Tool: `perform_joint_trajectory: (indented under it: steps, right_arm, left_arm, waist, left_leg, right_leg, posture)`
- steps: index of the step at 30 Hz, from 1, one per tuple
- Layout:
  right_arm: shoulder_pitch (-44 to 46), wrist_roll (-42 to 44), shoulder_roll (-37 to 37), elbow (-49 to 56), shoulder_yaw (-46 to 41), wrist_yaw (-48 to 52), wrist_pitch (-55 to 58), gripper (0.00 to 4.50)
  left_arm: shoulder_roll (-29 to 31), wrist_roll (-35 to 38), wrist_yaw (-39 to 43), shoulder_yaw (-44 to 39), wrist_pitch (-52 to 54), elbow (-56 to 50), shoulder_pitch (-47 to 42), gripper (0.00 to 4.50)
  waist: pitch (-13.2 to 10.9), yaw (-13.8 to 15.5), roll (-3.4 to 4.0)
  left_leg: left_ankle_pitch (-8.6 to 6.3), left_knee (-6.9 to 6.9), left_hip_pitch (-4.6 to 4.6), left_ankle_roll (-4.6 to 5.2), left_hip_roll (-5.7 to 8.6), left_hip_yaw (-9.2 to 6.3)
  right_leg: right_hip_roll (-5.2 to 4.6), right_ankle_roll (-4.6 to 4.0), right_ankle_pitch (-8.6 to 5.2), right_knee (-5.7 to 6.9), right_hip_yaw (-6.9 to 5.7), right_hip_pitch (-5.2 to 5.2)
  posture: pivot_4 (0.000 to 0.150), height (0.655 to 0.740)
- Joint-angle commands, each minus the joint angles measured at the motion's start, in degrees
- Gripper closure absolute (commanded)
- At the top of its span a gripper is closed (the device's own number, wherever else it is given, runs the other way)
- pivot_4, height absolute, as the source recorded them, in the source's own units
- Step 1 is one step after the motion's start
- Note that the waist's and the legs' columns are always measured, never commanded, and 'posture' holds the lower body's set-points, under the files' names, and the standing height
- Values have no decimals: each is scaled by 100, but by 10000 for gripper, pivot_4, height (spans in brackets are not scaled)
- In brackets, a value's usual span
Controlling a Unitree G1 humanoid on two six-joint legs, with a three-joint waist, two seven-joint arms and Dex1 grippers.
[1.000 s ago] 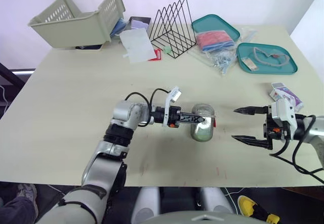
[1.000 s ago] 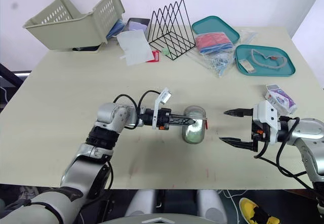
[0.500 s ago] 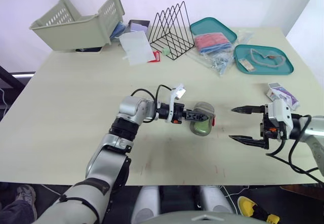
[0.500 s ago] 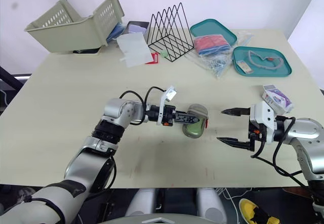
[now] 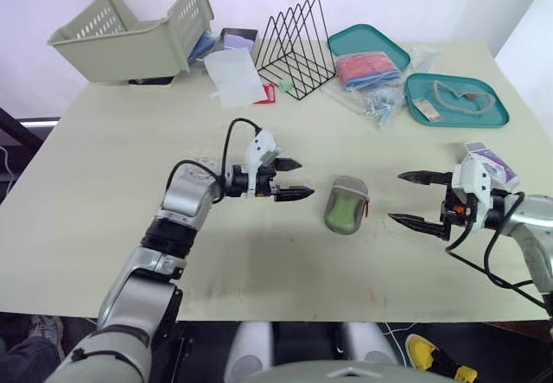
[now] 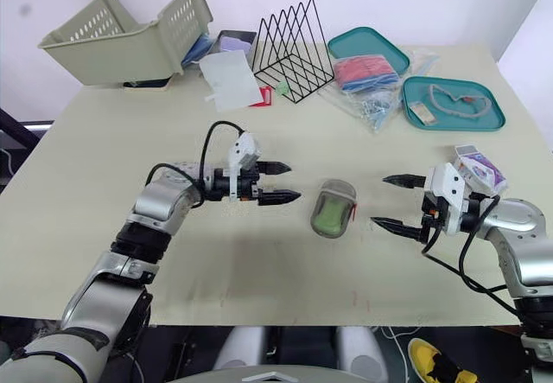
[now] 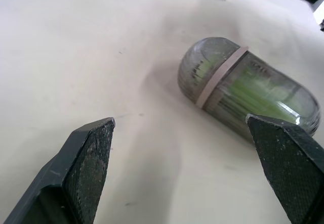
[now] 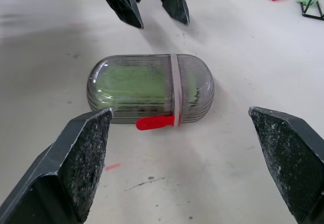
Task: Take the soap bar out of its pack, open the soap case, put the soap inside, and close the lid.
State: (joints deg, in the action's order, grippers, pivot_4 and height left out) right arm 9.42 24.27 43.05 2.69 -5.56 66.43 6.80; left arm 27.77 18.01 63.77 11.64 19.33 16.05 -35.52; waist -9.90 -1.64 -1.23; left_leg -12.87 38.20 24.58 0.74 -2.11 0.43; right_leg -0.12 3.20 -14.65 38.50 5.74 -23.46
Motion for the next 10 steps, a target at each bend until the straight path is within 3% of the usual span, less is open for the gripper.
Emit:
perform_joint_trajectory:
  steps: [1,10]
  right_arm:
    - [-194,-118,-87,-107,-296,-271,-335,0]
    - [-911,-127,-189,-237,-736,-565,-752,0]
  left_arm:
    - [45,-164,-202,-316,-804,-251,284,312]
    - [164,-516,-677,-589,-1626,-471,922,312]
  waist:
    - [0,10,0]
    - [-1,72,2]
  left_leg:
    - [0,1,14,0,0,-2]
    - [0,8,7,0,-2,-3]
  right_leg:
    - [0,1,1,0,-1,-11]
    - [3,0,1,8,-6,-8]
  posture:
    - [1500,7400]
    - [1500,7400]
